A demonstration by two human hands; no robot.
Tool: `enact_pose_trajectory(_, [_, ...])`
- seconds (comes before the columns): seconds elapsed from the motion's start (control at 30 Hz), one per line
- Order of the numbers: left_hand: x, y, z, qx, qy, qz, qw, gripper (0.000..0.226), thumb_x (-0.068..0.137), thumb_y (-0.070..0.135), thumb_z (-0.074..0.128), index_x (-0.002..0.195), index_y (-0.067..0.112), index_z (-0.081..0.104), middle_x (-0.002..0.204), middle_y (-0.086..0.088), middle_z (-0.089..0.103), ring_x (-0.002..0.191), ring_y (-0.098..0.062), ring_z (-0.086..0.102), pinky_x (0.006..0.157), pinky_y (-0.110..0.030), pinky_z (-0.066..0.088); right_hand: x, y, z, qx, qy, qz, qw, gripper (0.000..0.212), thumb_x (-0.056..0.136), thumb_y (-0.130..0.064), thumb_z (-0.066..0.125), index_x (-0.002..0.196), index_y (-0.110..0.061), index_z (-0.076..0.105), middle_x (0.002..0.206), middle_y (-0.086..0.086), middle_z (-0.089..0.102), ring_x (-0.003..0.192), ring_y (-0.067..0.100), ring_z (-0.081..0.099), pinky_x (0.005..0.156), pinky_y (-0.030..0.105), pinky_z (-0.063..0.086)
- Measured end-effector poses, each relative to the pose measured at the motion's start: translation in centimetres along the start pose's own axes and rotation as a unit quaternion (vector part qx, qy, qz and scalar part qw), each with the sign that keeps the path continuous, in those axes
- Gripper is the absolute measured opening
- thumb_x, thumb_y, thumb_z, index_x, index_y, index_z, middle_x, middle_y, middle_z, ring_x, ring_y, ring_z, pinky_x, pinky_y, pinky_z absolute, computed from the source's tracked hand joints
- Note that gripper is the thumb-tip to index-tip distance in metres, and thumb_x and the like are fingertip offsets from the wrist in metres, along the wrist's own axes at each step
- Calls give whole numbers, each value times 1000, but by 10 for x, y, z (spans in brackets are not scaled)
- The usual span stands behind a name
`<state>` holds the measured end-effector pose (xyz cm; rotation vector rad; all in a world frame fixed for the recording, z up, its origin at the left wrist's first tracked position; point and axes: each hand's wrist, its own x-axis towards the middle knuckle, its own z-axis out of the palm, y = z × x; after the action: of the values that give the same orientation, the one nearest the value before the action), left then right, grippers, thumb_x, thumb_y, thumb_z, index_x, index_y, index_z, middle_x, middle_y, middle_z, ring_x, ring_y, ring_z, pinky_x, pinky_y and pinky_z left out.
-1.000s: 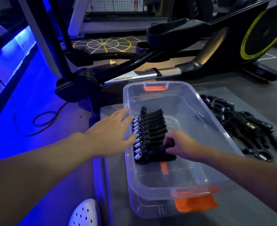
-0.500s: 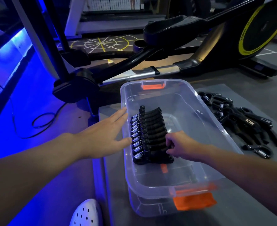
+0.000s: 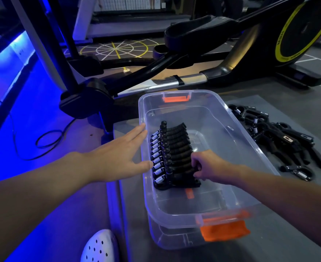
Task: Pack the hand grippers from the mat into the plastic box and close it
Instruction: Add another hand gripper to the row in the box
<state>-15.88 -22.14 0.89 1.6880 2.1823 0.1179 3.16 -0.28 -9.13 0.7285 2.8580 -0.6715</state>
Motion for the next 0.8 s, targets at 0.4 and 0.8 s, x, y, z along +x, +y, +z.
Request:
enact_pose_trajectory(0.4, [0, 2, 0, 11, -2, 0, 1000, 102, 78, 74, 36, 155, 25, -10, 156, 21, -28, 132, 17, -9, 108, -12, 7, 0, -3, 4, -21, 16, 6, 1000, 19, 73, -15, 74, 80, -10, 57, 65, -8, 49, 53, 10, 50, 53, 29, 47])
enact_pose_trajectory(0.8, [0, 1, 1, 11, 3, 3, 1000, 95, 89, 68, 43, 155, 26, -10, 156, 22, -27, 132, 17, -9, 107, -12, 8, -3, -9, 3, -69, 23, 4, 997, 16, 71, -18, 71, 78, -10, 59, 74, 2, 57, 67, 23, 54, 55, 30, 43])
